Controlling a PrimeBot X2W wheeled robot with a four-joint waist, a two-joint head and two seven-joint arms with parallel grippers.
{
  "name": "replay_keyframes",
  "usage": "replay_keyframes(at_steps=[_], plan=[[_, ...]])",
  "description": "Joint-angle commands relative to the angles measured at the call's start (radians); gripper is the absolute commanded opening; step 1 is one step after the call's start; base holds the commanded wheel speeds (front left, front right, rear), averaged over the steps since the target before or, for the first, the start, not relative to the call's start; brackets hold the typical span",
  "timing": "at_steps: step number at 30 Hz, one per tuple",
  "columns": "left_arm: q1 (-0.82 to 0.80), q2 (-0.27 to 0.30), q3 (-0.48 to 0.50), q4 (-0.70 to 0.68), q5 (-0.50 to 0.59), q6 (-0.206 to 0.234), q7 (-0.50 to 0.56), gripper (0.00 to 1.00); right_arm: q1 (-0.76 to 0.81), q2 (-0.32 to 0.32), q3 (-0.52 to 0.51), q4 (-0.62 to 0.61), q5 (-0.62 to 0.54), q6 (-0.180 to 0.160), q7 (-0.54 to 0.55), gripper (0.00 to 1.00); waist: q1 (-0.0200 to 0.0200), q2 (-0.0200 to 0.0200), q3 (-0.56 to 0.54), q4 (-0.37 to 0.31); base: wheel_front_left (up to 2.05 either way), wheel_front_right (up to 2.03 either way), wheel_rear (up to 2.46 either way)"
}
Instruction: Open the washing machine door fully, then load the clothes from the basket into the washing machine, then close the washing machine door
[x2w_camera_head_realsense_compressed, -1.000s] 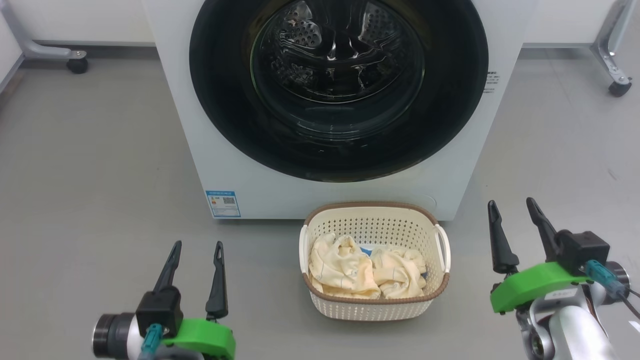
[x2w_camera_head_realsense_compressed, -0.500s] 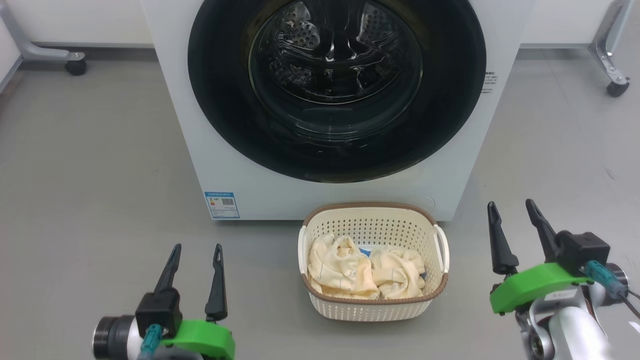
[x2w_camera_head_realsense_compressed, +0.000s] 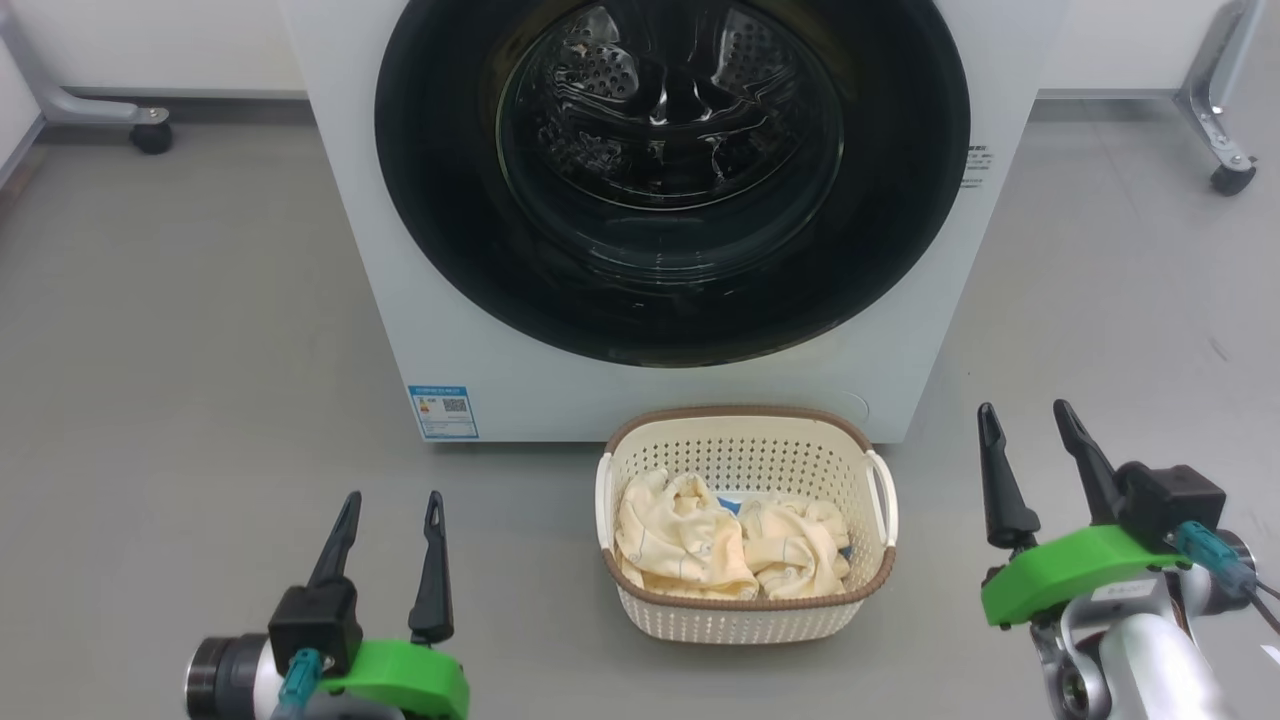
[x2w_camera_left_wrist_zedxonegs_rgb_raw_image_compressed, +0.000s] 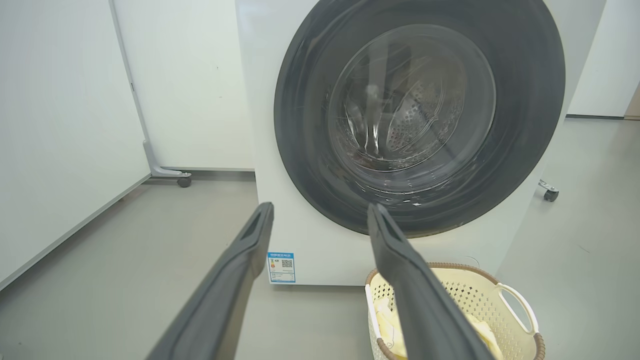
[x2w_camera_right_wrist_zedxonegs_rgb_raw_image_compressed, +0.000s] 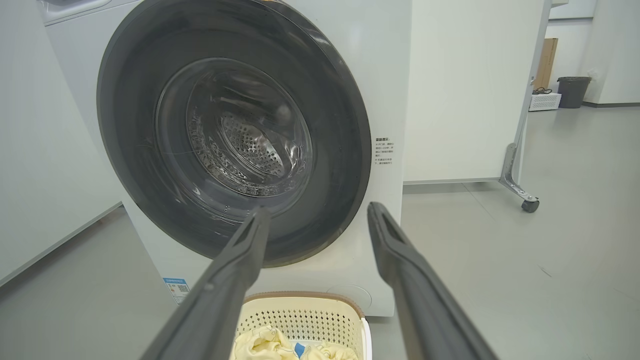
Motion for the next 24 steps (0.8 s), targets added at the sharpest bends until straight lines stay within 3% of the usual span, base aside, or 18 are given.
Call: replay_keyframes(at_steps=[1, 16, 24], plan=[[-0.061, 0.013, 0.032, -0.027, -0.005, 0.003, -0.014, 1.0, -0.06, -0.021, 0.02, -0.029, 0.002, -0.003, -0.014, 1.0, 0.0, 0.0, 0.0, 0.0, 0.0, 0.0, 0.0], [-0.056, 0.013, 0.021, -0.023, 0.006, -0.007, -0.014, 1.0, -0.058, -0.021, 0.003, -0.039, -0.012, -0.003, -0.014, 1.0, 0.0, 0.0, 0.001, 0.001, 0.02, 0.02, -0.04], [-0.056, 0.013, 0.017, -0.025, 0.024, -0.005, -0.014, 1.0, -0.058, -0.021, -0.001, -0.04, -0.011, -0.003, -0.014, 1.0, 0.0, 0.0, 0.003, 0.002, 0.54, 0.54, -1.07]])
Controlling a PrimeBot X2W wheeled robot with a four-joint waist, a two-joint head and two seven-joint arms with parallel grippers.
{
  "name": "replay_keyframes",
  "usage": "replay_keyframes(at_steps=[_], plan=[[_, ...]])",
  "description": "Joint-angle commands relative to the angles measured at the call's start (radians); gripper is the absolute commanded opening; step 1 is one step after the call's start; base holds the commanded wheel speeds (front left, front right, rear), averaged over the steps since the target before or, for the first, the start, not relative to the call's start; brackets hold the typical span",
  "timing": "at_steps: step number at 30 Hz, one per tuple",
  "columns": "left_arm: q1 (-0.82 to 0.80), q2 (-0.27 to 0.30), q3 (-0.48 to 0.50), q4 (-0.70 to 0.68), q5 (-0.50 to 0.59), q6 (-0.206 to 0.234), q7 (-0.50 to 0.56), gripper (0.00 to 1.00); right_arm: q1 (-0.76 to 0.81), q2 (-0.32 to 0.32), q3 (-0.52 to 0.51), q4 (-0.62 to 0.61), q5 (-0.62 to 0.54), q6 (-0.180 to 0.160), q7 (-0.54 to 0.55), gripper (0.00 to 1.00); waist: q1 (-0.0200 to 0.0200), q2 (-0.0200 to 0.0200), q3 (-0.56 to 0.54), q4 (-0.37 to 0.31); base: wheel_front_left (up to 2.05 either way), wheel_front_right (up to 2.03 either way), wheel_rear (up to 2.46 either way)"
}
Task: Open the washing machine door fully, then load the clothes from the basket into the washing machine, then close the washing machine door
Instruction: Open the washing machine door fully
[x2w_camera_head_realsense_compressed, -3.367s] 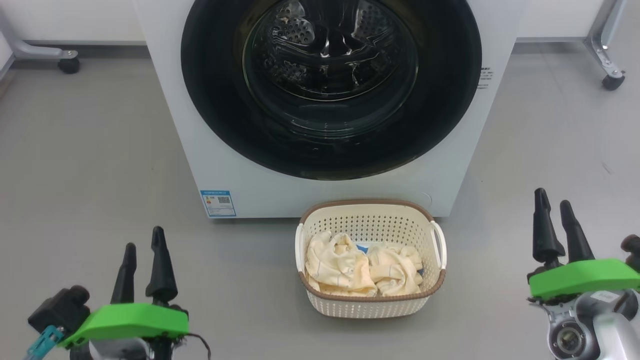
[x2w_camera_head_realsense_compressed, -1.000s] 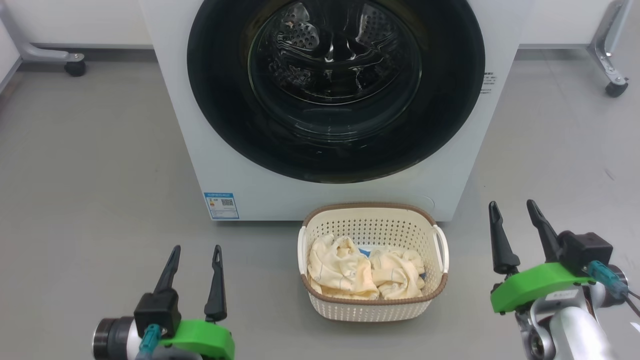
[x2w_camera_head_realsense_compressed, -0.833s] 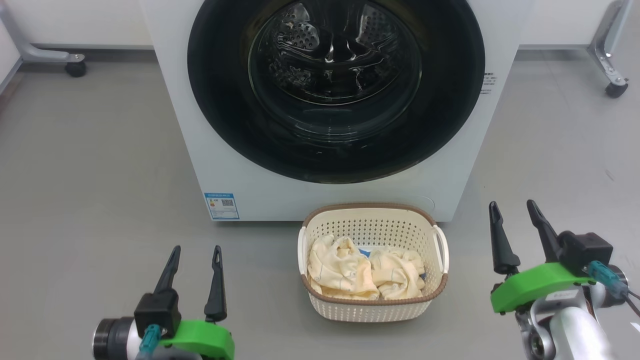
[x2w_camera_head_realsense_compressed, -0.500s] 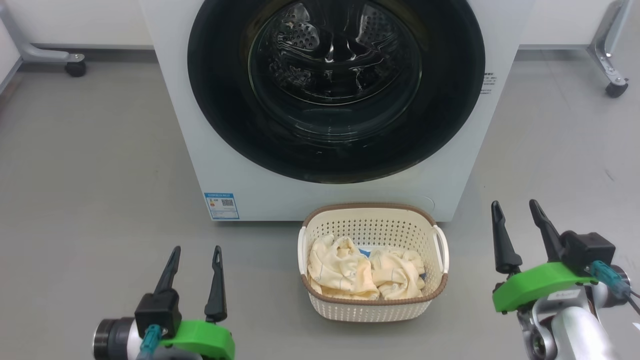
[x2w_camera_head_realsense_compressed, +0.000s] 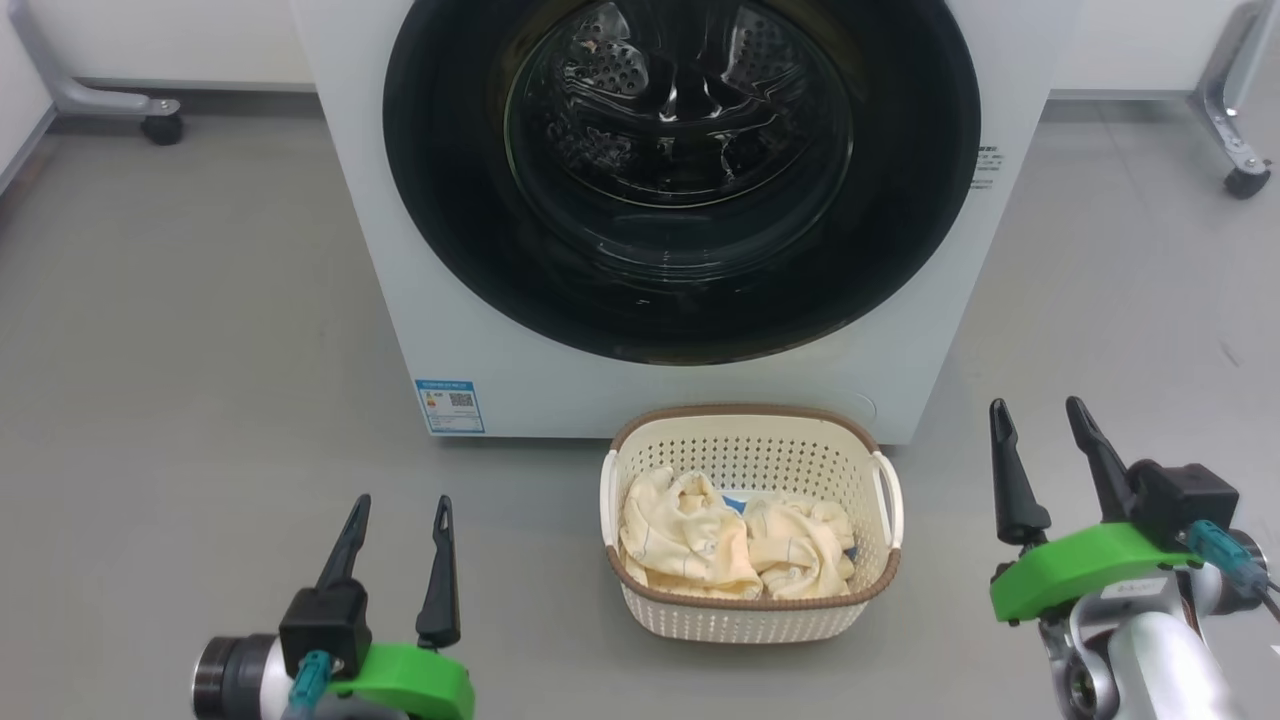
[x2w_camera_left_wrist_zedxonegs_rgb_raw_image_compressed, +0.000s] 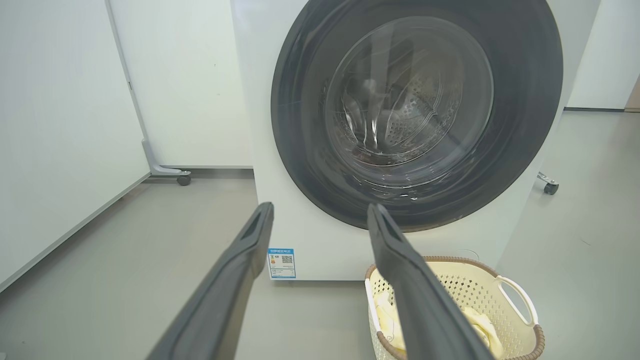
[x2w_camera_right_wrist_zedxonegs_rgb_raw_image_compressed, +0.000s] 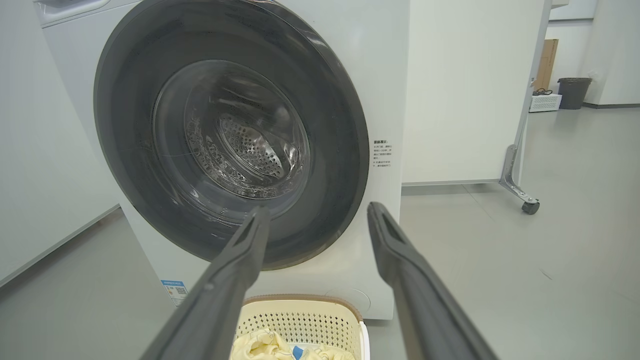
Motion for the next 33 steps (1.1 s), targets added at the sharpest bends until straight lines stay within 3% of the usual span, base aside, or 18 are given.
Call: replay_keyframes(at_steps=[1, 33], plan=[[-0.056, 0.013, 0.03, -0.032, 0.013, 0.001, -0.014, 1.0, -0.058, -0.021, 0.018, -0.034, -0.008, -0.003, -0.014, 1.0, 0.0, 0.0, 0.0, 0.0, 0.89, 0.89, -1.78], [-0.044, 0.013, 0.04, -0.061, 0.004, 0.021, -0.014, 1.0, -0.058, -0.021, 0.031, -0.027, -0.009, -0.003, -0.014, 1.0, 0.0, 0.0, -0.013, 0.003, 1.16, 1.16, -2.33]])
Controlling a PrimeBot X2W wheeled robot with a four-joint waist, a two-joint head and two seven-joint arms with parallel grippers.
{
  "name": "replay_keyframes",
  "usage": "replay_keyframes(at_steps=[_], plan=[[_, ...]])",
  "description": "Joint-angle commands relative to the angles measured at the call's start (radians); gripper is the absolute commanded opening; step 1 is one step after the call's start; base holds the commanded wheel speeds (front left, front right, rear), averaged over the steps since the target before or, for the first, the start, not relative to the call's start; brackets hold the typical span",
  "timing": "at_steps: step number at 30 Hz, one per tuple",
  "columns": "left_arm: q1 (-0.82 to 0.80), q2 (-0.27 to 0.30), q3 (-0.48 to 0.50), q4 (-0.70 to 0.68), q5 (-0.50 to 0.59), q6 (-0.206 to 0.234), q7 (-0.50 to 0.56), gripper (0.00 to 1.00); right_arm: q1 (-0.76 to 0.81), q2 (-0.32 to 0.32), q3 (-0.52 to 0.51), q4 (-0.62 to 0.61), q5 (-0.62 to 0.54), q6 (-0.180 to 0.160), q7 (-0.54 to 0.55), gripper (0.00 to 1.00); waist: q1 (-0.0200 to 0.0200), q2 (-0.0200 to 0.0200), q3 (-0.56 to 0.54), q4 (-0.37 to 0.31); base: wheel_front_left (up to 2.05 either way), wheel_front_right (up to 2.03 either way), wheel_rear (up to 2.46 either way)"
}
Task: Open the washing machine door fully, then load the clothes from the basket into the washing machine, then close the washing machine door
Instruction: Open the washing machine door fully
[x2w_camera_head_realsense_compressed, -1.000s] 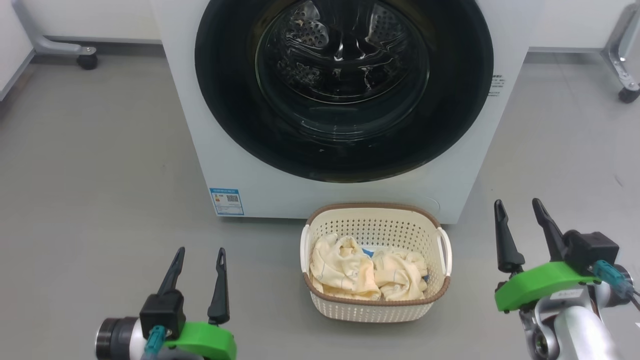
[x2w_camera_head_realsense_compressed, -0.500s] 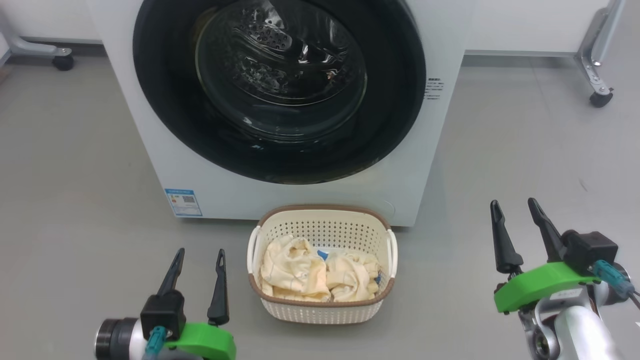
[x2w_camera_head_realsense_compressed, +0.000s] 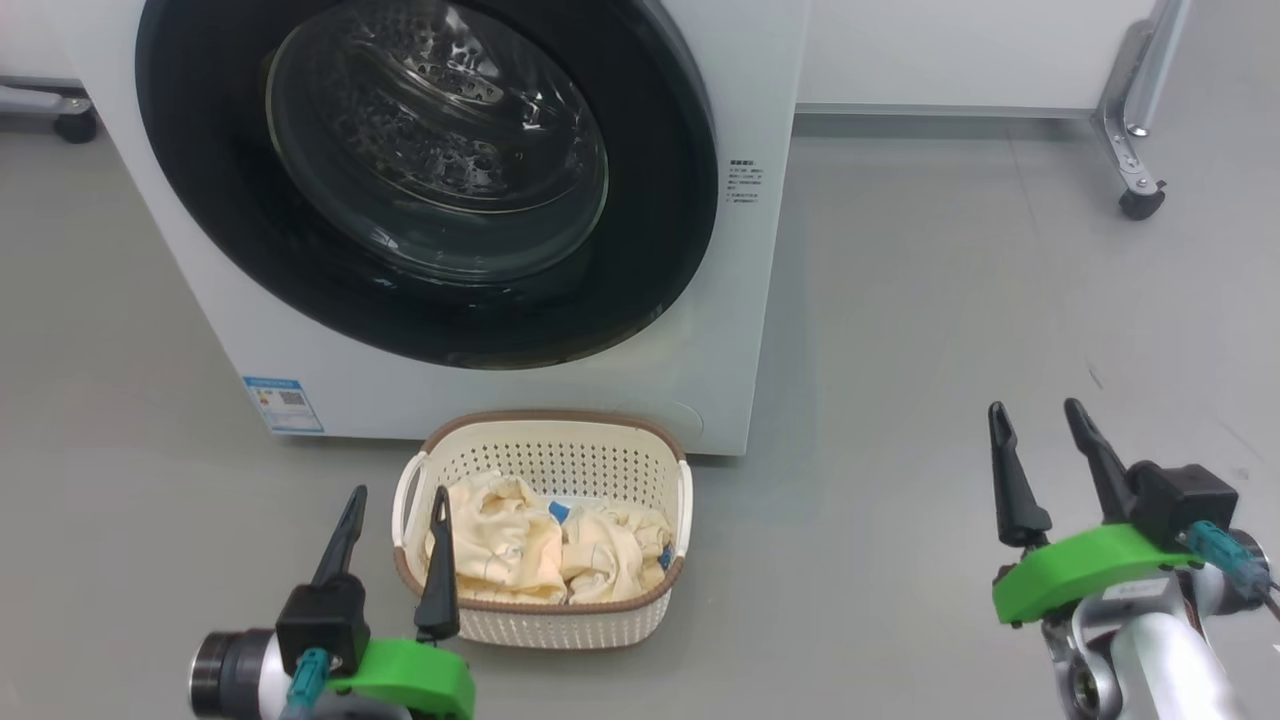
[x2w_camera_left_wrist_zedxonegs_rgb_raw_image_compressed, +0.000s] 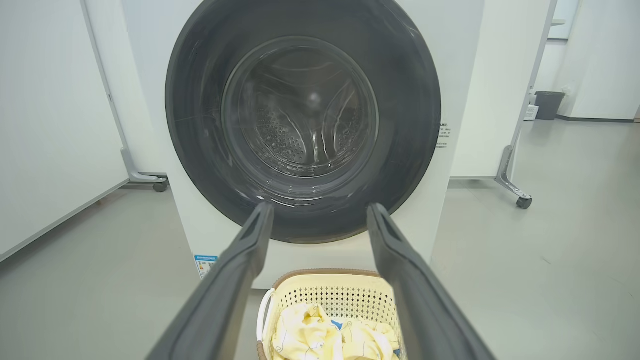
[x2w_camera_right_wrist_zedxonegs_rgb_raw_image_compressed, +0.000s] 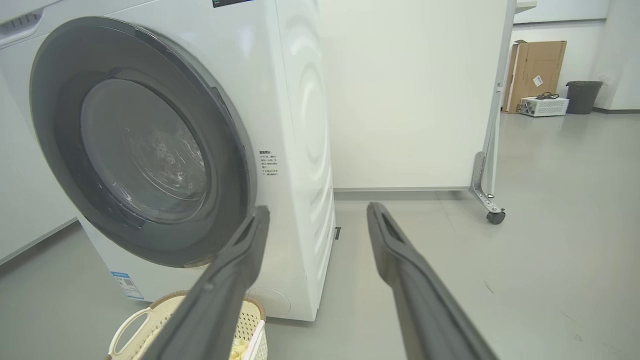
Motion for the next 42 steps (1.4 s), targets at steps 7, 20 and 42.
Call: replay_keyframes(at_steps=[7, 20, 42], plan=[[-0.044, 0.012, 0.039, -0.037, 0.005, 0.003, -0.014, 1.0, -0.059, -0.012, 0.031, -0.032, -0.008, -0.003, -0.014, 1.0, 0.0, -0.0001, 0.003, 0.001, 0.46, 0.46, -0.92], [-0.048, 0.012, 0.044, -0.033, 0.004, 0.007, -0.014, 1.0, -0.063, -0.012, 0.023, -0.029, -0.009, -0.003, -0.014, 1.0, 0.0, -0.0001, 0.01, -0.002, 0.02, 0.02, -0.03], [-0.05, 0.012, 0.047, -0.022, 0.002, 0.007, -0.014, 1.0, -0.063, -0.012, 0.026, -0.026, 0.001, -0.003, -0.014, 1.0, 0.0, -0.0001, 0.006, 0.002, 0.0, 0.0, 0.0]])
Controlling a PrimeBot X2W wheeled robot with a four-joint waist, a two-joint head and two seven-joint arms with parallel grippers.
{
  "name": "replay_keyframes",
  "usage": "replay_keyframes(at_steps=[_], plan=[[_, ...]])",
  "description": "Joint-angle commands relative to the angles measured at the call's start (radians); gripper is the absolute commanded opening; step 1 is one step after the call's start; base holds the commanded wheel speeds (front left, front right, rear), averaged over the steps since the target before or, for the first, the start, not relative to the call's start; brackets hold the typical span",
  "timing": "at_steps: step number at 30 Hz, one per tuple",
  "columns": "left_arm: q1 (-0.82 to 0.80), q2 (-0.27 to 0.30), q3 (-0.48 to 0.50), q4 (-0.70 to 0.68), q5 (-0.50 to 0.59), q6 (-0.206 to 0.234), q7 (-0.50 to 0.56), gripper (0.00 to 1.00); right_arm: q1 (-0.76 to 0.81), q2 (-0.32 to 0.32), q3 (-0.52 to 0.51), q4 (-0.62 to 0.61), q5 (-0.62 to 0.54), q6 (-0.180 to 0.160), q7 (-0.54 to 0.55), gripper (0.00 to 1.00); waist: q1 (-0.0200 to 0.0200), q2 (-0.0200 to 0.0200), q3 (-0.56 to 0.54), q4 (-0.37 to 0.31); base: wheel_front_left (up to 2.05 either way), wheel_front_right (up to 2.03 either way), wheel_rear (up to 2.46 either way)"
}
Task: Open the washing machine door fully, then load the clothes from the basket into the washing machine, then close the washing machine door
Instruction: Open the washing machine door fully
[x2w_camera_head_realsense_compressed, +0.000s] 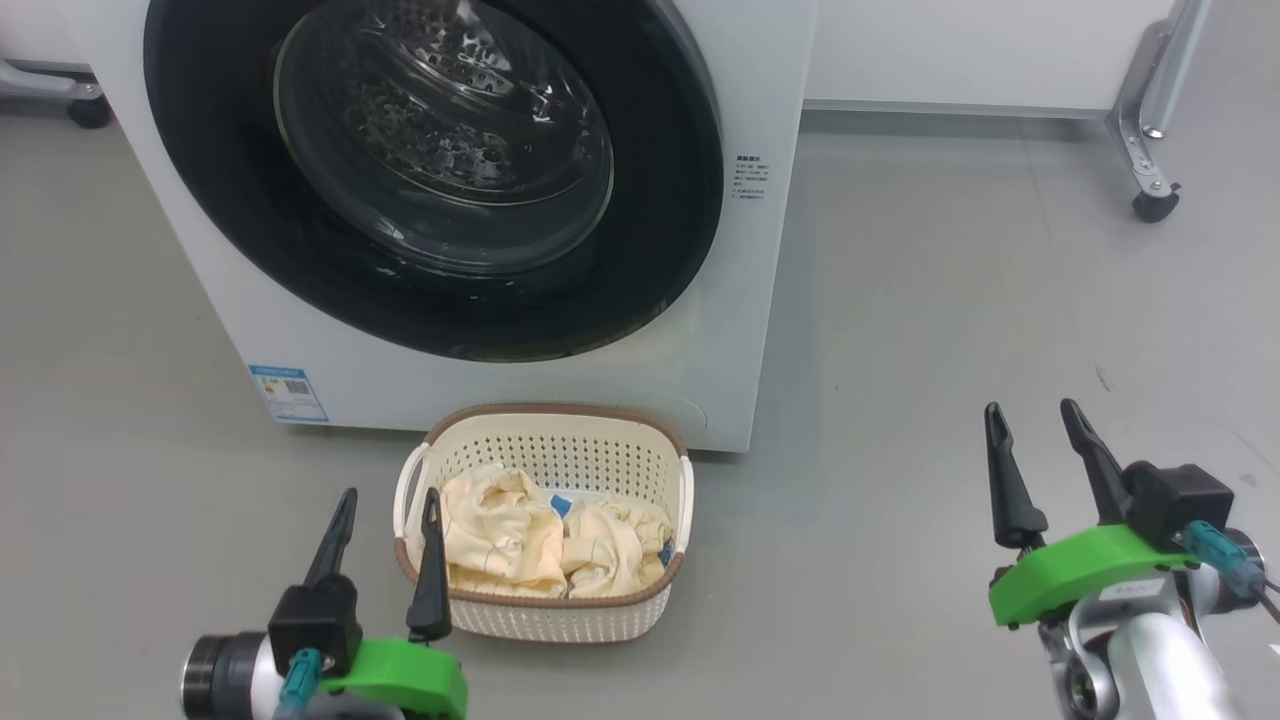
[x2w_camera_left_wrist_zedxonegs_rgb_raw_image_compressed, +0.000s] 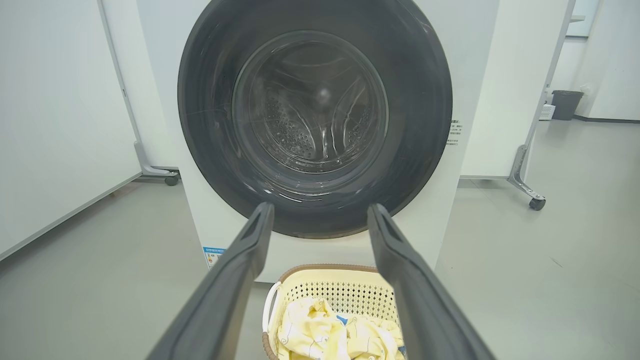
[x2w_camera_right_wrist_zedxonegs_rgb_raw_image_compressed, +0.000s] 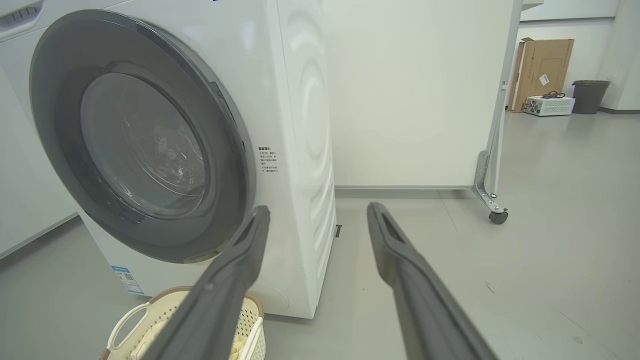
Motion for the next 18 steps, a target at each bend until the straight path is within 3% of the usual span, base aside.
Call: replay_keyframes(at_steps=[1, 4, 6, 7, 12, 18], plan=[[-0.05, 0.01, 0.036, -0.028, 0.002, 0.005, -0.014, 1.0, -0.063, -0.01, 0.022, -0.027, 0.002, -0.003, -0.014, 1.0, 0.0, 0.0, 0.0, -0.001, 0.0, 0.0, 0.0], [-0.049, 0.01, 0.035, -0.027, 0.003, 0.003, -0.014, 1.0, -0.062, -0.01, 0.027, -0.028, 0.006, -0.003, -0.014, 1.0, 0.0, 0.0, 0.002, 0.0, 0.0, 0.0, 0.0], [-0.05, 0.01, 0.034, -0.026, 0.002, 0.003, -0.014, 1.0, -0.062, -0.01, 0.031, -0.028, 0.008, -0.003, -0.014, 0.2, 0.0, 0.0, 0.003, 0.001, 0.0, 0.0, 0.0], [-0.05, 0.01, 0.034, -0.026, 0.0, 0.003, -0.014, 1.0, -0.062, -0.01, 0.035, -0.029, 0.01, -0.003, -0.014, 0.0, 0.0, 0.0, 0.005, 0.002, 0.0, 0.0, 0.0], [-0.051, 0.01, 0.032, -0.027, -0.001, 0.005, -0.014, 1.0, -0.064, -0.01, 0.042, -0.043, 0.049, -0.003, -0.014, 0.0, 0.0, 0.0, 0.012, 0.005, 0.0, 0.0, 0.0], [-0.056, 0.01, 0.025, -0.031, -0.001, 0.006, -0.014, 1.0, -0.078, -0.01, 0.034, -0.032, 0.239, -0.003, -0.014, 0.0, 0.0, 0.0, 0.032, 0.017, 0.0, 0.0, 0.0]])
